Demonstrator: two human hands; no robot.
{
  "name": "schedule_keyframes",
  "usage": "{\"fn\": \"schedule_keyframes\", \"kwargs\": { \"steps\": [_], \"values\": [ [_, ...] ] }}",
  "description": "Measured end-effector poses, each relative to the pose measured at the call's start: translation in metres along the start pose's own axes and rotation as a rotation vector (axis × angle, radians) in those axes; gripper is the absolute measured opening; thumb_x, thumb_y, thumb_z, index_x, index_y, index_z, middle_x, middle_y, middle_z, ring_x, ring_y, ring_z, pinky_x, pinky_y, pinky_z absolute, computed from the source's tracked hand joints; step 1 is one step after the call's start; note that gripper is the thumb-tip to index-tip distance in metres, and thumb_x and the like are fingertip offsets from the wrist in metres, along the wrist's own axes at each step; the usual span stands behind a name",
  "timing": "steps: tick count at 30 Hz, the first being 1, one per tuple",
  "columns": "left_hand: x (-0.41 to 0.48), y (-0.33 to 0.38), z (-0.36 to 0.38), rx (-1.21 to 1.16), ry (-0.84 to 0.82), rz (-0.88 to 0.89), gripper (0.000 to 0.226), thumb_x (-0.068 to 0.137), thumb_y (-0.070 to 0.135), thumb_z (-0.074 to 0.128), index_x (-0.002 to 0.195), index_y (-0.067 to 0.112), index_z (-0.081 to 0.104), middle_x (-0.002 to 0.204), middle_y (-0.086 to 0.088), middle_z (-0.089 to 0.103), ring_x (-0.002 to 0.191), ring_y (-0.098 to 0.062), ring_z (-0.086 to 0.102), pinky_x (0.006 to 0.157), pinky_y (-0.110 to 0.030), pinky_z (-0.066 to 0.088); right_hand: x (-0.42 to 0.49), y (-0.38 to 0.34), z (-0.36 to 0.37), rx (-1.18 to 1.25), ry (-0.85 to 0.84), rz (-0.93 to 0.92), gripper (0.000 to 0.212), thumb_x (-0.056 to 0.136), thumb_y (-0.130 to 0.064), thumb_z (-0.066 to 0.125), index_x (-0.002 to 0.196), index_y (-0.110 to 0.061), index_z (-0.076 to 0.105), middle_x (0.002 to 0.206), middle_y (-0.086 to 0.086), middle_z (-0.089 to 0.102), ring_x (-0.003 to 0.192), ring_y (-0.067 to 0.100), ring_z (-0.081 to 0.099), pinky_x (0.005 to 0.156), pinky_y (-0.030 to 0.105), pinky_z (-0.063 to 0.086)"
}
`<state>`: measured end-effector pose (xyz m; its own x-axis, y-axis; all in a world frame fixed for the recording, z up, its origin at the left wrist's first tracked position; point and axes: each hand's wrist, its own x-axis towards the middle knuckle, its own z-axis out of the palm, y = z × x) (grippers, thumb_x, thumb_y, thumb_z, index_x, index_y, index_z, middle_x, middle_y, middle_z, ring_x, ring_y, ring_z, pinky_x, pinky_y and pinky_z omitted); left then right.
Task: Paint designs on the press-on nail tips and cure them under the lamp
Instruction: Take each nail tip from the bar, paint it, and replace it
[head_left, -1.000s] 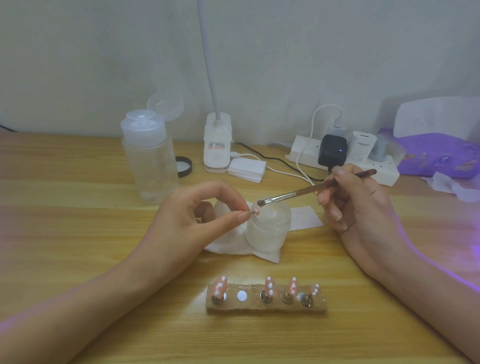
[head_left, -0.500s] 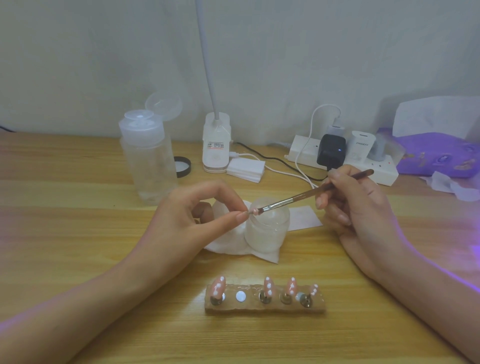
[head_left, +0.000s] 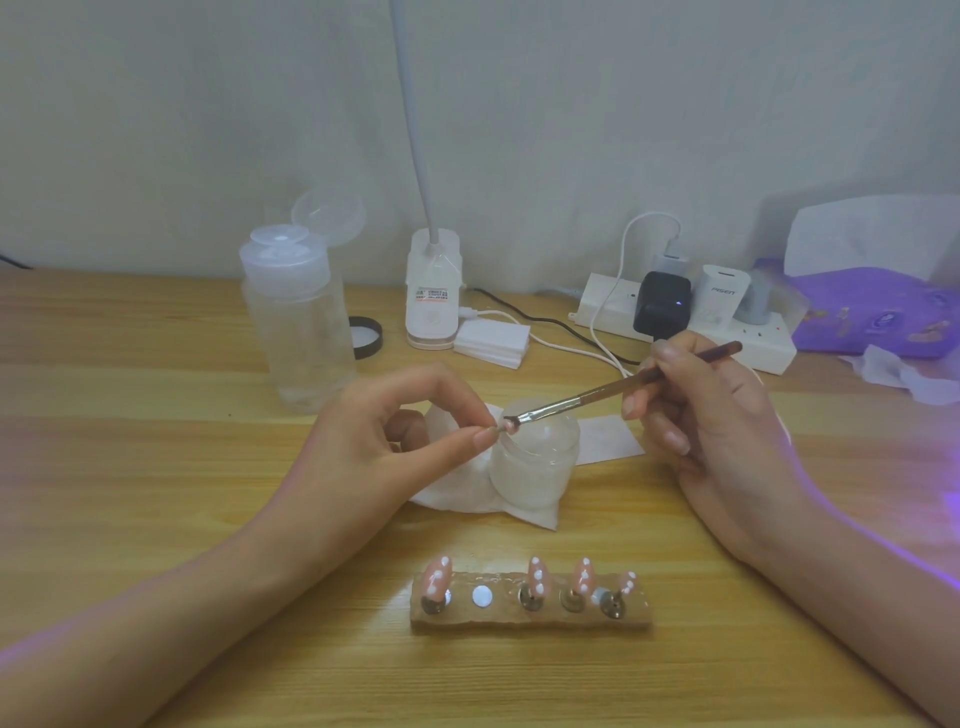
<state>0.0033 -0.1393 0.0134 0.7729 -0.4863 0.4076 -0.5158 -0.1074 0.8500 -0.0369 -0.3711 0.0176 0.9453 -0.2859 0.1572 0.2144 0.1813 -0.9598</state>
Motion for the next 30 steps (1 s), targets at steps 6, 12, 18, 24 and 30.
{"fn": "schedule_keyframes", "kwargs": {
  "steps": [6, 12, 18, 24, 30],
  "values": [
    [0.0002, -0.0001, 0.0009, 0.017, 0.004, 0.018, 0.010, 0.082, 0.025, 0.072, 0.075, 0.019, 0.068, 0.050, 0.026, 0.050, 0.043, -0.002, 0.032, 0.046, -0.004, 0.025, 0.0000, -0.0008, 0.0003, 0.029, -0.034, -0.006, 0.017, 0.091, -0.029, 0.056, 0.078, -0.018, 0.052, 0.061, 0.003, 0.064, 0.038, 0.006, 0.032, 0.038, 0.014, 0.029],
    [0.0011, -0.0015, 0.0003, 0.037, -0.008, 0.027, 0.009, 0.085, 0.017, 0.073, 0.077, 0.016, 0.068, 0.052, 0.027, 0.052, 0.043, -0.002, 0.031, 0.046, -0.005, 0.026, 0.0014, -0.0003, -0.0005, 0.048, 0.003, 0.011, 0.020, 0.096, -0.025, 0.054, 0.077, -0.017, 0.050, 0.059, 0.004, 0.063, 0.038, 0.006, 0.030, 0.037, 0.014, 0.027],
    [0.0009, -0.0019, 0.0006, 0.034, -0.010, 0.015, 0.009, 0.085, 0.018, 0.073, 0.079, 0.014, 0.068, 0.053, 0.025, 0.053, 0.043, -0.002, 0.031, 0.046, -0.005, 0.026, 0.0014, 0.0007, -0.0004, 0.030, -0.003, 0.015, 0.023, 0.099, -0.020, 0.052, 0.077, -0.016, 0.052, 0.059, 0.005, 0.064, 0.038, 0.006, 0.030, 0.037, 0.015, 0.027],
    [0.0004, -0.0011, -0.0002, 0.001, -0.009, 0.006, 0.009, 0.083, 0.021, 0.073, 0.077, 0.015, 0.069, 0.063, 0.020, 0.059, 0.045, -0.003, 0.031, 0.047, -0.007, 0.027, 0.0002, -0.0004, 0.0009, 0.025, -0.045, -0.009, 0.020, 0.094, -0.027, 0.054, 0.076, -0.018, 0.053, 0.061, 0.003, 0.064, 0.038, 0.006, 0.031, 0.038, 0.015, 0.027],
    [-0.0002, -0.0020, 0.0004, 0.019, -0.009, -0.001, 0.009, 0.085, 0.017, 0.073, 0.077, 0.015, 0.069, 0.059, 0.023, 0.057, 0.044, -0.003, 0.032, 0.047, -0.005, 0.027, 0.0002, -0.0009, -0.0001, 0.053, -0.028, -0.006, 0.018, 0.093, -0.028, 0.054, 0.077, -0.019, 0.050, 0.060, 0.001, 0.063, 0.038, 0.006, 0.032, 0.039, 0.015, 0.026]
  ]
}}
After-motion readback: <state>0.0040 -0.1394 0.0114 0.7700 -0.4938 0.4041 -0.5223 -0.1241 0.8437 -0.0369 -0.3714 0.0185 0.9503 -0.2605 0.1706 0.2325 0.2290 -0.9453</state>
